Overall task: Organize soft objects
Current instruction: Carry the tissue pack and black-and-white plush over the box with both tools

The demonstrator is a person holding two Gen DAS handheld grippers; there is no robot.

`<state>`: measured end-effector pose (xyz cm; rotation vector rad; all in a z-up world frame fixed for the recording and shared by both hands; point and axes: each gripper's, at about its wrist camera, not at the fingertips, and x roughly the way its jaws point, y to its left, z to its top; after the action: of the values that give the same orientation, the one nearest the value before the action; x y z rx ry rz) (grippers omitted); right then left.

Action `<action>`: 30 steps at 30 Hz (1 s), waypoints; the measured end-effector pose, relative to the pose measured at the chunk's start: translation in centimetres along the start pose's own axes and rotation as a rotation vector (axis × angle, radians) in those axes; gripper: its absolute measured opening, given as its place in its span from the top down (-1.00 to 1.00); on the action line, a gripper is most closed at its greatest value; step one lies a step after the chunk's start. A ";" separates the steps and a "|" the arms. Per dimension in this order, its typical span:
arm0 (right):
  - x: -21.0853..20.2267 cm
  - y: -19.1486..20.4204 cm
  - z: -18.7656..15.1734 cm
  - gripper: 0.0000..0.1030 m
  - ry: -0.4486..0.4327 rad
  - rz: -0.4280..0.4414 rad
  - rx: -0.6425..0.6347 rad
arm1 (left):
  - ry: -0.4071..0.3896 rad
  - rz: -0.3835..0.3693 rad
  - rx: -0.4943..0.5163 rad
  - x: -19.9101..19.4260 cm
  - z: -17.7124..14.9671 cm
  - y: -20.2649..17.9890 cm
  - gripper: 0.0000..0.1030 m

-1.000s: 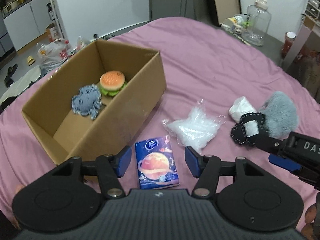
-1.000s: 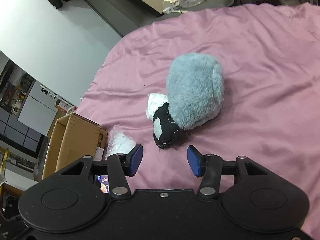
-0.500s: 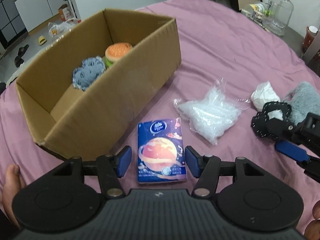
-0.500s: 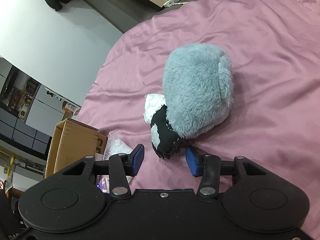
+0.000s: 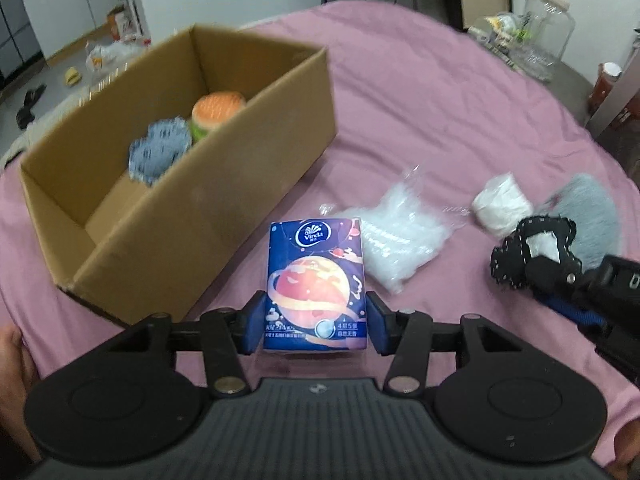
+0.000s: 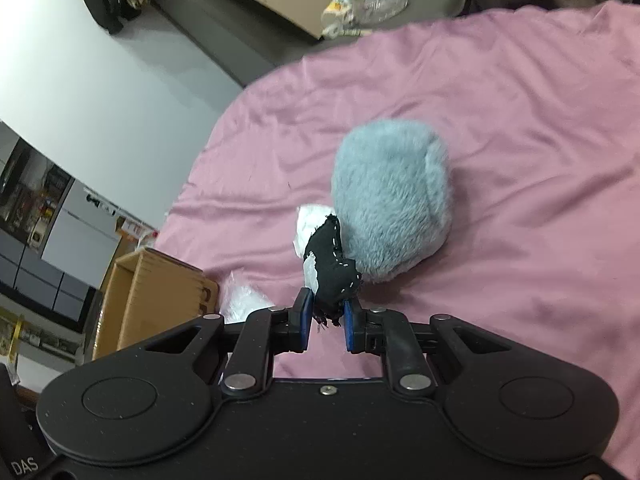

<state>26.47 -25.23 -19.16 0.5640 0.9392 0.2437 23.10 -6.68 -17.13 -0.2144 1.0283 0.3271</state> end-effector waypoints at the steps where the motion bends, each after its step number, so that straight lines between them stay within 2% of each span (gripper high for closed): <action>1: -0.5 0.2 -0.1 0.68 -0.010 -0.002 0.002 | -0.008 -0.008 0.009 -0.3 0.1 -0.2 0.02; 9: -3.4 1.0 -1.0 0.68 -0.052 -0.037 0.023 | -0.027 -0.092 0.076 -2.7 1.0 0.2 0.02; 18: -6.1 5.2 -2.3 0.68 -0.119 -0.049 -0.048 | -0.064 -0.159 0.155 -5.6 2.0 2.4 0.02; 30: -8.2 9.5 -3.2 0.68 -0.178 -0.063 -0.126 | -0.109 -0.240 0.137 -8.1 3.1 6.7 0.02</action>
<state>19.52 -19.78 -9.74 0.4315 0.7620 0.1912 19.31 -0.79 -8.75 -0.1919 0.9021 0.0497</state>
